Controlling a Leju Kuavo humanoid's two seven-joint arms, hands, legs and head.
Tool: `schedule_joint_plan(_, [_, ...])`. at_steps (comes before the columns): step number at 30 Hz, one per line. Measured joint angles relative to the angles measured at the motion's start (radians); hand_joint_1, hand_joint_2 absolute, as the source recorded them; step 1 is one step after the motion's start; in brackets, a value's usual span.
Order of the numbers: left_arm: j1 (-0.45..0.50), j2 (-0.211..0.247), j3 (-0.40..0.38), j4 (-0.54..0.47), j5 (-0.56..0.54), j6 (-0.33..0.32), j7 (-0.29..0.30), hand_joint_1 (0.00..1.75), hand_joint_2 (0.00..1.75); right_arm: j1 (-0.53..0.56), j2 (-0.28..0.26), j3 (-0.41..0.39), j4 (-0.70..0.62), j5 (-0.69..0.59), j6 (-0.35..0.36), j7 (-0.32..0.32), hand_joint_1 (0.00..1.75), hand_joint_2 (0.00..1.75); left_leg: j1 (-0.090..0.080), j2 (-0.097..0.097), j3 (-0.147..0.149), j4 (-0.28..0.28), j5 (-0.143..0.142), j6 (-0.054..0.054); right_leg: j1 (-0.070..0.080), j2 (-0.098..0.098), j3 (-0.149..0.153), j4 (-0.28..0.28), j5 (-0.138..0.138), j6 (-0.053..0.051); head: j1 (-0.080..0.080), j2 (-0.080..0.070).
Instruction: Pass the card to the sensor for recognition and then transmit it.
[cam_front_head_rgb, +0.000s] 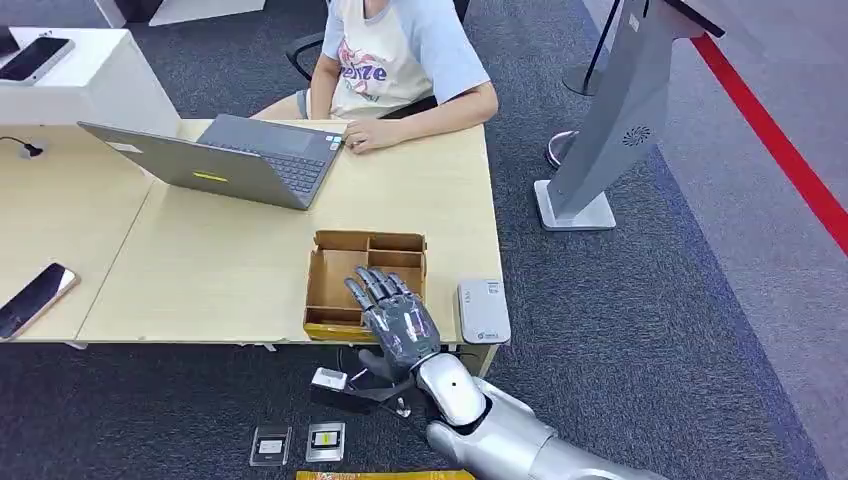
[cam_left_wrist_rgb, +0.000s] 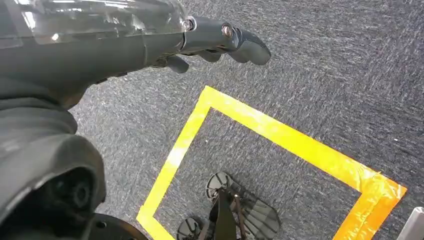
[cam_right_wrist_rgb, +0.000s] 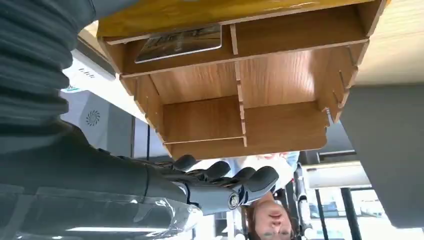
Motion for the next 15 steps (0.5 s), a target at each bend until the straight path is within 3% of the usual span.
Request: schedule_joint_plan(15, [0.0,0.0,0.0,0.0,0.002,0.0,0.004,0.0,0.0,0.0,0.02,0.0,0.027,-0.006,-0.007,-0.019,0.0,1.75,0.0,0.0,0.0,0.0,0.0,0.0,0.0,0.0,0.0,0.0,0.0,0.0,0.0,0.0])
